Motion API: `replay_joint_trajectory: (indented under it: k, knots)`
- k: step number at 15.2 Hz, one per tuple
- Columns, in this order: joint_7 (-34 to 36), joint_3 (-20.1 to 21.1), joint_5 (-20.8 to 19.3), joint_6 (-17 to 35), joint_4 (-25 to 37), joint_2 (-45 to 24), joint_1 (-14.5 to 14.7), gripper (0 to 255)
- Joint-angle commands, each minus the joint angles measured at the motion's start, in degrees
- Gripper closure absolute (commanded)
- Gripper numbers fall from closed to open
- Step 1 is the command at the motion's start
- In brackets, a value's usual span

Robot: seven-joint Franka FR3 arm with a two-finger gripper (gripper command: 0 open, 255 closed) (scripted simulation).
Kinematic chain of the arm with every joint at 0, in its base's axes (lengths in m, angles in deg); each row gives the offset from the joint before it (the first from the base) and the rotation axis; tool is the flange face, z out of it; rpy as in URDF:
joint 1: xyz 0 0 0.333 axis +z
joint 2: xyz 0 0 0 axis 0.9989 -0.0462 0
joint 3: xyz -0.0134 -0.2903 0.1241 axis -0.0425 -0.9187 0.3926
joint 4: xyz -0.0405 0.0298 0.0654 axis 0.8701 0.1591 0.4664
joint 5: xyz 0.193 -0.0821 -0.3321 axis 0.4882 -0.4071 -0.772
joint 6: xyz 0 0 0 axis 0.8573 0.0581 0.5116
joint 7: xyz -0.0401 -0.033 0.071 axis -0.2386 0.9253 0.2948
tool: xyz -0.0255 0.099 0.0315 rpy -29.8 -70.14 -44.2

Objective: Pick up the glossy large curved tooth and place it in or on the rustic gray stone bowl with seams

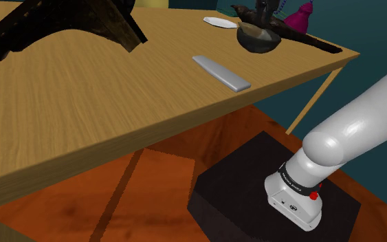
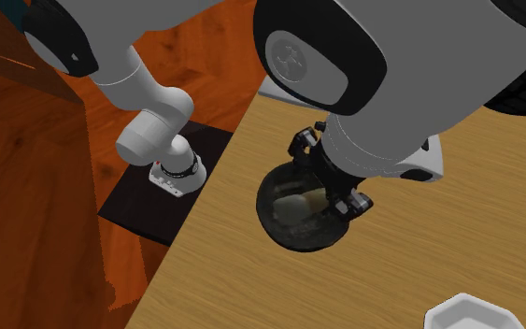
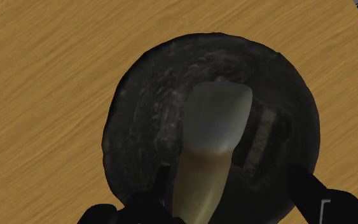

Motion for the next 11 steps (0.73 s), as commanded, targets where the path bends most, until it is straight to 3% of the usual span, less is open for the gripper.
replay_joint_trajectory:
  k: [1,4,8,11]
  knots:
    - [0.0,0.0,0.0,0.0,0.0,0.0,0.0,0]
    - [0.0,0.0,0.0,0.0,0.0,0.0,0.0,0]
    - [-0.4,-0.1,0.3,-8.6,13.9,-5.3,0.0,0]
    - [-0.4,-0.1,0.3,-8.6,13.9,-5.3,0.0,0]
